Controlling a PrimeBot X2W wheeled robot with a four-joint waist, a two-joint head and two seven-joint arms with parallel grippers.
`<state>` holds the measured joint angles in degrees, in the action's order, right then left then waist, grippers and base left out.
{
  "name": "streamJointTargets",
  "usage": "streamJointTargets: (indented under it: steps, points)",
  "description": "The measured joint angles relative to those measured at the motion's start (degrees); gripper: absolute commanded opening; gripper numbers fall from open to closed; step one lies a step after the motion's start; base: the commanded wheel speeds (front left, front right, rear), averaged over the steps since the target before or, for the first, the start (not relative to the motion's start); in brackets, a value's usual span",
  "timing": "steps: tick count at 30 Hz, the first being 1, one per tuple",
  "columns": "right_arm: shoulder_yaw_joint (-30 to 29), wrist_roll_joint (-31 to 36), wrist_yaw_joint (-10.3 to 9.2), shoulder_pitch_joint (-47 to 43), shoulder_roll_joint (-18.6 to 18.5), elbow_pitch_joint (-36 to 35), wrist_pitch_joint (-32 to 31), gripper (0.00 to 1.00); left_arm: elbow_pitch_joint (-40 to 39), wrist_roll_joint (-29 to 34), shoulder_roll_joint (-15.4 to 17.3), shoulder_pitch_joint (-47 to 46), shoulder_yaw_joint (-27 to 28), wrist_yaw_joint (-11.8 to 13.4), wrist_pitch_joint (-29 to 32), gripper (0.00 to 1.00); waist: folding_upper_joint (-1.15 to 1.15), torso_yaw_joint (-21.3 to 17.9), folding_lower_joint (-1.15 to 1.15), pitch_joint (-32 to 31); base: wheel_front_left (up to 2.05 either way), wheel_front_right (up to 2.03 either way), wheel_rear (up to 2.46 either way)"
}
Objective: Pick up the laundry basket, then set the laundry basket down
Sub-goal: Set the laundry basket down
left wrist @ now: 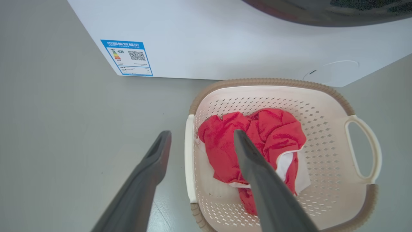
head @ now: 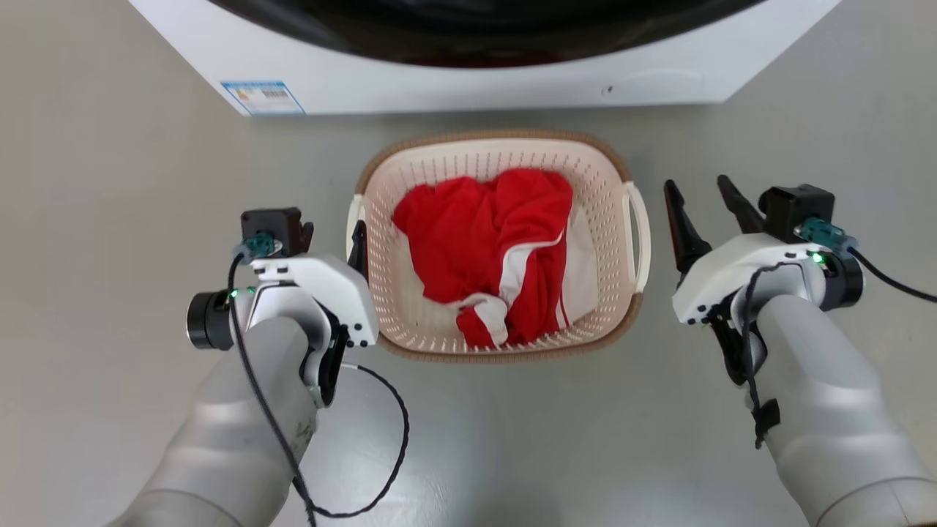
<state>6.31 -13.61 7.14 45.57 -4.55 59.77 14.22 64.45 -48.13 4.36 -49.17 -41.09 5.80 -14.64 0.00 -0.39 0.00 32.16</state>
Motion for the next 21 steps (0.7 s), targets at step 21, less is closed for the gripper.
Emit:
streamJointTargets:
  steps: [21]
  points:
    - [-8.78, 11.70, 0.00, -16.60, 0.03, -11.98, 0.00, 1.00, -17.82, 13.56, 2.99, 23.45, 20.54, -1.15, 0.00, 1.00, 0.00, 0.00, 0.00, -19.45, 0.00, 0.00, 0.00]
